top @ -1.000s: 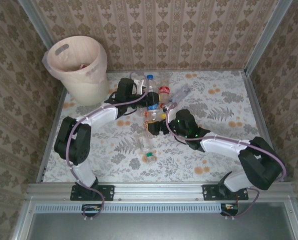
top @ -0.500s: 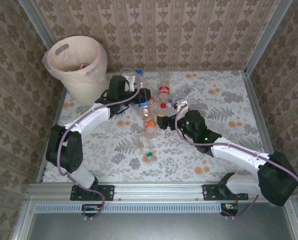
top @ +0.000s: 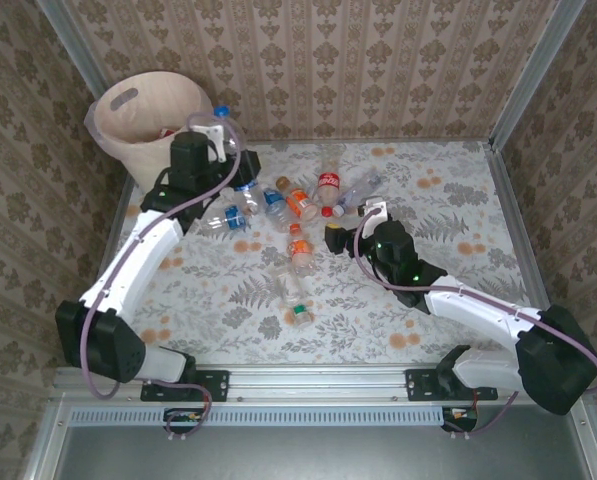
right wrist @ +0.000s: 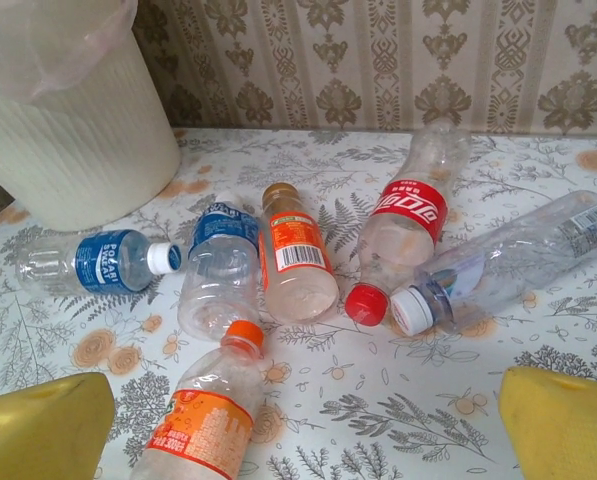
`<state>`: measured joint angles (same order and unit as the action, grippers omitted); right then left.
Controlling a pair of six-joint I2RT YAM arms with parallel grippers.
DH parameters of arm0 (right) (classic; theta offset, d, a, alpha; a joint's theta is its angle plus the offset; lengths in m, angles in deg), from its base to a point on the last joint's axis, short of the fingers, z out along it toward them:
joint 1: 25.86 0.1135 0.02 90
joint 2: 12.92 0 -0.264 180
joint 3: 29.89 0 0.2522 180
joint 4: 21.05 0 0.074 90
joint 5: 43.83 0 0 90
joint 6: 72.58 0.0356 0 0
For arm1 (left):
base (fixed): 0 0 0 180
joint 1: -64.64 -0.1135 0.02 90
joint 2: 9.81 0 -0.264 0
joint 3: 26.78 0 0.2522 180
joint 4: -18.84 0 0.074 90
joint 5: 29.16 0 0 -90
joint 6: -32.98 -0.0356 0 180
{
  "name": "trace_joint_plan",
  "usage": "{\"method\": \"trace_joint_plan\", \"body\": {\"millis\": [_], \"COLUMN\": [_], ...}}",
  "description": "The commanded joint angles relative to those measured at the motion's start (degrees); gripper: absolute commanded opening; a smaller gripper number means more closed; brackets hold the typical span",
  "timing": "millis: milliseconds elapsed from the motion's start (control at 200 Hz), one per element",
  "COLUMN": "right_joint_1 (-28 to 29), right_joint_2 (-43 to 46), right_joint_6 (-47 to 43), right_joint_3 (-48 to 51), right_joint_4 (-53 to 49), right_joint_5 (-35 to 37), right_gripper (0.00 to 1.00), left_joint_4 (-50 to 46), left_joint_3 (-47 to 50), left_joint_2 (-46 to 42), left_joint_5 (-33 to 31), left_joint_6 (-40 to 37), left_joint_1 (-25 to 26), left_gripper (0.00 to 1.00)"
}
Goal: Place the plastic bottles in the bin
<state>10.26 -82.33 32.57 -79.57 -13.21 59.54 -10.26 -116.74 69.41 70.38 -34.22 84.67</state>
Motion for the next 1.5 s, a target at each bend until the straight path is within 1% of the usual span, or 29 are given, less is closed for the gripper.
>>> {"method": "trace_joint_plan", "body": {"millis": [0,145,270,345,395,475,630,730,820,995,1060,1120,1175,1310,1495], "right_joint_1": [-0.4,-0.5,-0.6,-0.6,-0.6,-0.6,-0.7,-0.7,-0.7,-0.8,-0.9,-0.9,-0.9,-1.0,-1.4], "right_joint_2": [1.4,1.5,1.9,2.1,2.2,2.5,3.0,3.5,4.0,5.6,6.2,6.8,7.3,8.9,11.1], "right_joint_6": [0.8,1.6,2.1,2.2,2.4,2.7,3.2,3.4,3.4,4.1,4.5,4.8,4.9,5.4,6.5], "right_joint_3": [0.4,0.4,0.5,0.6,0.6,0.6,1.0,1.3,1.7,2.6,2.8,2.9,3.0,3.4,4.7], "right_joint_4": [0.3,-0.4,-1.3,-1.4,-1.6,-2.2,-3.0,-3.2,-3.4,-3.8,-4.3,-4.8,-5.3,-6.8,-7.5], "right_joint_5": [2.0,2.4,2.9,3.2,3.4,3.4,3.9,4.1,4.3,5.5,5.9,6.1,6.1,7.0,7.9], "right_gripper": [1.0,1.0,1.0,1.0,1.0,1.0,1.0,1.0,1.0,1.0,1.0,1.0,1.0,1.0,1.0], "left_joint_4": [-2.3,-1.6,1.5,3.9,5.1,7.0,13.1,15.3,16.6,14.8,14.2,14.6,13.2,8.0,6.9], "left_joint_3": [-4.4,-8.4,-11.2,-13.7,-15.4,-17.7,-18.7,-20.6,-22.7,-28.3,-30.1,-31.5,-33.7,-39.9,-41.9], "left_joint_2": [-2.7,-2.8,-2.3,-1.5,-0.8,0.7,3.7,6.3,8.9,15.1,17.5,19.8,22.3,27.8,31.4], "left_joint_5": [-4.2,-5.7,-8.7,-9.1,-10.2,-13.2,-18.3,-19.3,-17.1,-11.0,-7.6,-2.6,0.6,4.4,7.0], "left_joint_6": [-3.5,-4.3,-3.4,-3.0,-3.0,-3.4,-4.7,-6.2,-6.4,-5.0,-6.3,-8.3,-10.0,-10.7,-8.7], "left_joint_1": [-2.3,-5.6,-9.3,-11.8,-12.8,-14.0,-16.3,-18.1,-20.6,-25.0,-25.5,-25.9,-26.1,-26.4,-26.5], "left_gripper": [0.61,0.6,0.59,0.58,0.58,0.61,0.6,0.6,0.61,0.62,0.63,0.65,0.65,0.65,0.65]}}
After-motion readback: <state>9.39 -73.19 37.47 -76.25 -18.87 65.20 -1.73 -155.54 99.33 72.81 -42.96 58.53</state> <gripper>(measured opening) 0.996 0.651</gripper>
